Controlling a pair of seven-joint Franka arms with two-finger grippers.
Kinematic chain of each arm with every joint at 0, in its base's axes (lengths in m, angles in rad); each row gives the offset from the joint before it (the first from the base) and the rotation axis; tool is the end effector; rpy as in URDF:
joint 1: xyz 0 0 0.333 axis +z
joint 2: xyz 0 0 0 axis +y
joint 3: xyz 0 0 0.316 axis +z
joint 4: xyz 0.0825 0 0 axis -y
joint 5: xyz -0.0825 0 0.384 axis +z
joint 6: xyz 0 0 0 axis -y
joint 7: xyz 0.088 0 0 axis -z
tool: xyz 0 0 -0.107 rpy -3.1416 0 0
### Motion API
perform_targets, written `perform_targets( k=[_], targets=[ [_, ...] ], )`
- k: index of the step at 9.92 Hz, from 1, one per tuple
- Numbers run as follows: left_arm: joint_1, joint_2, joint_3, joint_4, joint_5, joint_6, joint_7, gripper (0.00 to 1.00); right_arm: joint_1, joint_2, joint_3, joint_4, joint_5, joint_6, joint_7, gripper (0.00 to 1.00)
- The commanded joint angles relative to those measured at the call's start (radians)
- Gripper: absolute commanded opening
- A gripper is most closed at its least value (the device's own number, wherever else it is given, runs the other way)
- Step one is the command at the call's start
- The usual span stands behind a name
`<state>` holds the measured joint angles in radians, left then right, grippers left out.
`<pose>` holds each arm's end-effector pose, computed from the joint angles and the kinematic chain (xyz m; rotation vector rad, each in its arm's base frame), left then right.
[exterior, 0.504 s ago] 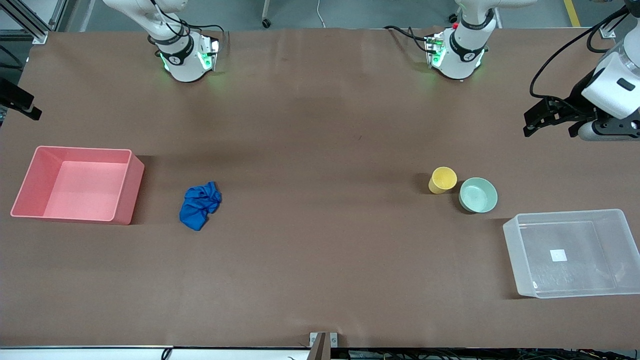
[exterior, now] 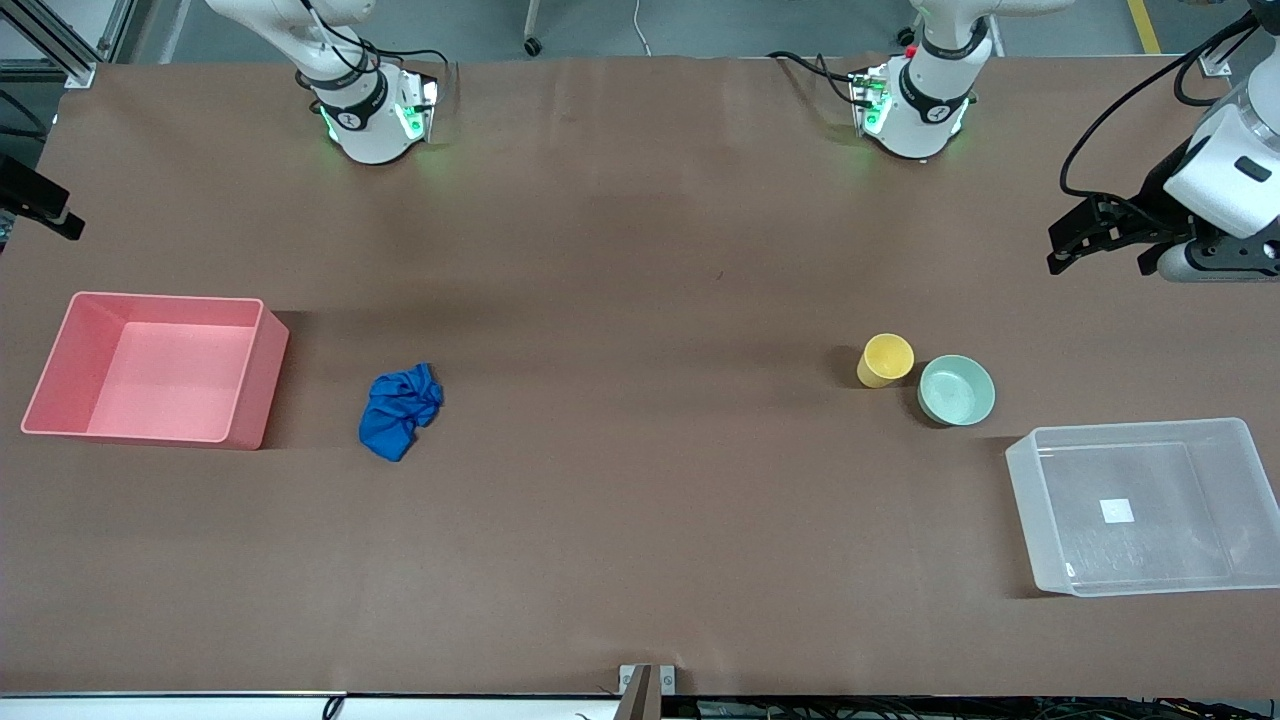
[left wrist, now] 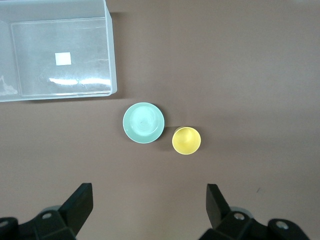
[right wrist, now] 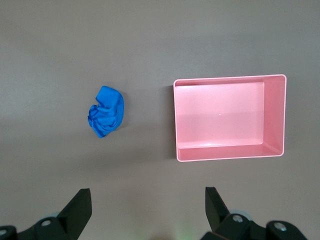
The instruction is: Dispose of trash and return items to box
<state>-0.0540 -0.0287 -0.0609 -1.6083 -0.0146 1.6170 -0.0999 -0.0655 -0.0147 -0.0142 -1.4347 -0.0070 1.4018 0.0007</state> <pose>0.5462 -0.0651 0.6267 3.1242 -0.0228 0.0559 0.5294 -0.0432 0.6808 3.1329 -0.1278 -0.0289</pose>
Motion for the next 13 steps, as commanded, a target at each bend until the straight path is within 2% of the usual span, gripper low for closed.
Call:
perform_targets(
  k=[1, 2, 4, 7, 10, 13],
  targets=[
    [0.002, 0.047, 0.004, 0.001, 0.022, 0.018, 0.012, 1.0, 0.062, 0.016, 0.022, -0.067, -0.013, 0.017, 0.007, 1.0],
    [0.012, 0.052, 0.004, -0.01, 0.022, 0.043, 0.016, 1.0, 0.073, 0.059, 0.054, -0.122, -0.013, 0.064, 0.012, 1.0],
    [0.029, 0.056, 0.006, -0.094, 0.022, 0.133, 0.016, 0.98, 0.075, 0.11, 0.104, -0.296, -0.013, 0.283, 0.071, 1.0],
    [0.054, 0.079, 0.003, -0.333, 0.022, 0.421, 0.016, 0.98, 0.096, 0.225, 0.128, -0.54, -0.014, 0.694, 0.097, 1.0],
    [0.074, 0.188, 0.003, -0.445, 0.022, 0.625, 0.043, 0.98, 0.113, 0.341, 0.128, -0.651, -0.015, 0.969, 0.097, 1.0],
    [0.102, 0.317, 0.003, -0.487, 0.022, 0.772, 0.083, 0.98, 0.118, 0.409, 0.128, -0.71, -0.015, 1.133, 0.099, 1.0]
  ],
)
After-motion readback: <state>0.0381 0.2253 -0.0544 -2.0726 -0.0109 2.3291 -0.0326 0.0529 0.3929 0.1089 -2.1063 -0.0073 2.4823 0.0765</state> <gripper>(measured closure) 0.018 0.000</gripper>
